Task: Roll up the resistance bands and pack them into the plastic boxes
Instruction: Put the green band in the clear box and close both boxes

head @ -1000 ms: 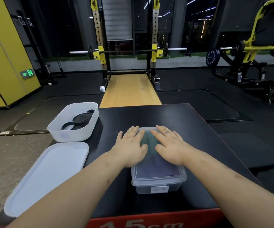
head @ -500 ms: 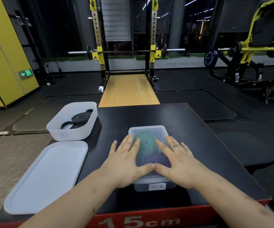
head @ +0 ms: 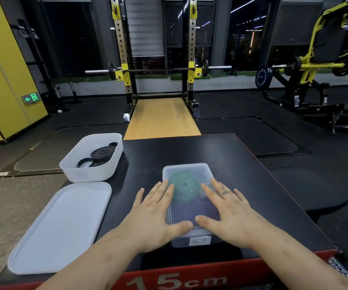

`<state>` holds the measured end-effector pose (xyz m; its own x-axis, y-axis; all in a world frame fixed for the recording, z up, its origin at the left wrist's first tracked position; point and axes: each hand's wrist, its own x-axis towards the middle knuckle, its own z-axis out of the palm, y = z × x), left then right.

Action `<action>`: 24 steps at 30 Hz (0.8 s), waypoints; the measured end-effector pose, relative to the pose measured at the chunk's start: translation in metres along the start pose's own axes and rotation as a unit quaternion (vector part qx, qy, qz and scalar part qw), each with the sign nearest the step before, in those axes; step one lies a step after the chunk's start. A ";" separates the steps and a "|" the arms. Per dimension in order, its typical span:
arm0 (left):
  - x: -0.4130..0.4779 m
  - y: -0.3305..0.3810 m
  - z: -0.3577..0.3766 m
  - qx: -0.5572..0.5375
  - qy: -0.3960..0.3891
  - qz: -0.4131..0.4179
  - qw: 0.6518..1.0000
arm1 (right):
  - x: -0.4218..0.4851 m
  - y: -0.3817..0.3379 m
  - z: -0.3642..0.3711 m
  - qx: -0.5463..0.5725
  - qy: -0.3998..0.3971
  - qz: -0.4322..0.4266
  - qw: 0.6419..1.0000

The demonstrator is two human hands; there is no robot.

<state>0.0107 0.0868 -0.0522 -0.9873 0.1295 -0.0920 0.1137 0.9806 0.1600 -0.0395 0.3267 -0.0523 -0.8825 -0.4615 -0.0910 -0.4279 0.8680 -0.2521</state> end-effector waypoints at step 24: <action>-0.014 0.000 0.006 -0.025 0.021 -0.001 0.999 | -0.022 -0.006 0.006 0.037 0.031 0.031 0.998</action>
<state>0.0251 0.0859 -0.0568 -0.9915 0.1198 -0.0510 0.1067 0.9720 0.2096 -0.0161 0.3309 -0.0542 -0.9185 -0.3924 -0.0490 -0.3580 0.8777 -0.3184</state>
